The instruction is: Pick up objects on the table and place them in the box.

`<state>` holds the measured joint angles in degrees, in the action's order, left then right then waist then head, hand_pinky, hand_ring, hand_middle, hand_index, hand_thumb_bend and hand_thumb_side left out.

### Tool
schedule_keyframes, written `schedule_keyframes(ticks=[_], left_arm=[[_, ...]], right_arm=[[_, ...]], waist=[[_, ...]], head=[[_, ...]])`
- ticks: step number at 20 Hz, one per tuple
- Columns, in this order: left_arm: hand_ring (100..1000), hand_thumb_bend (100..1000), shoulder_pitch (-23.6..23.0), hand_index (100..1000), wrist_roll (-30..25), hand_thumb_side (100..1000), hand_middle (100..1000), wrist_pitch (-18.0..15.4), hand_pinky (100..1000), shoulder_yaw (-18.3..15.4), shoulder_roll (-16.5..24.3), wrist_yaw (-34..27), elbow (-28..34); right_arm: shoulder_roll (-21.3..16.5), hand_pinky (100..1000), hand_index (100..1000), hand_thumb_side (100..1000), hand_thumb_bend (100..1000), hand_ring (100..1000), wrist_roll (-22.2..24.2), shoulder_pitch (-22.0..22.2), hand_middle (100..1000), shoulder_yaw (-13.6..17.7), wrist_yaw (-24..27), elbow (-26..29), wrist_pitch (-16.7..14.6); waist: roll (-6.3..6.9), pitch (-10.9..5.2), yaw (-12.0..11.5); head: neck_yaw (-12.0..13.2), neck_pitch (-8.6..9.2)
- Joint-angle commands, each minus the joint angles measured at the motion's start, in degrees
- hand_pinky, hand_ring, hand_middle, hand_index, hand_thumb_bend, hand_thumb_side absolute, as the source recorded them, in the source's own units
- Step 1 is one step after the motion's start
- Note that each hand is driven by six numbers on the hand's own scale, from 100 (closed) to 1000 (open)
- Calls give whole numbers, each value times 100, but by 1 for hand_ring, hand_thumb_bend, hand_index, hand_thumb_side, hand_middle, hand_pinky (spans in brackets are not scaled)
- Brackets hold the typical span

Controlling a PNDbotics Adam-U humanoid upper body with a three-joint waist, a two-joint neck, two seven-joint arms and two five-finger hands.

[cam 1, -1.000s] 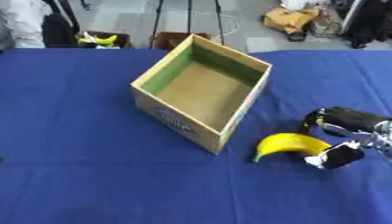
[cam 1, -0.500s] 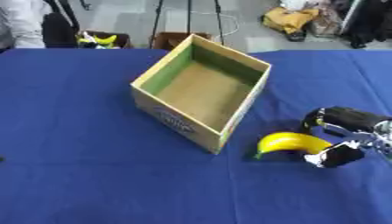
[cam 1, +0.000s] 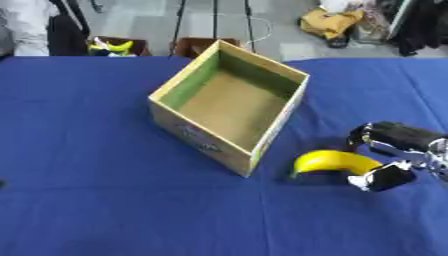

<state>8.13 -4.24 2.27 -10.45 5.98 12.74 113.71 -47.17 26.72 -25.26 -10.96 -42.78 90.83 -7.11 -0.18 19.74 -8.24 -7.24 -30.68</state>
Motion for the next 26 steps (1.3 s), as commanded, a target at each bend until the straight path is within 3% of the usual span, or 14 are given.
schedule_keyframes(ticks=[1, 26], left_arm=[[242, 100, 24, 479, -25, 1000, 314, -12, 154, -15, 37, 22, 88], [247, 100, 28, 484, -70, 1000, 320, -12, 160, -24, 64, 21, 88]], right_arm=[[-246, 725, 696, 549, 191, 785, -58, -73, 594, 71, 6, 118, 10], [-389, 712, 638, 564, 154, 764, -371, -94, 530, 184, 113, 351, 171]], waist=[[-5, -101, 7], [-23, -139, 6]], head=[[-12, 53], [-14, 75]])
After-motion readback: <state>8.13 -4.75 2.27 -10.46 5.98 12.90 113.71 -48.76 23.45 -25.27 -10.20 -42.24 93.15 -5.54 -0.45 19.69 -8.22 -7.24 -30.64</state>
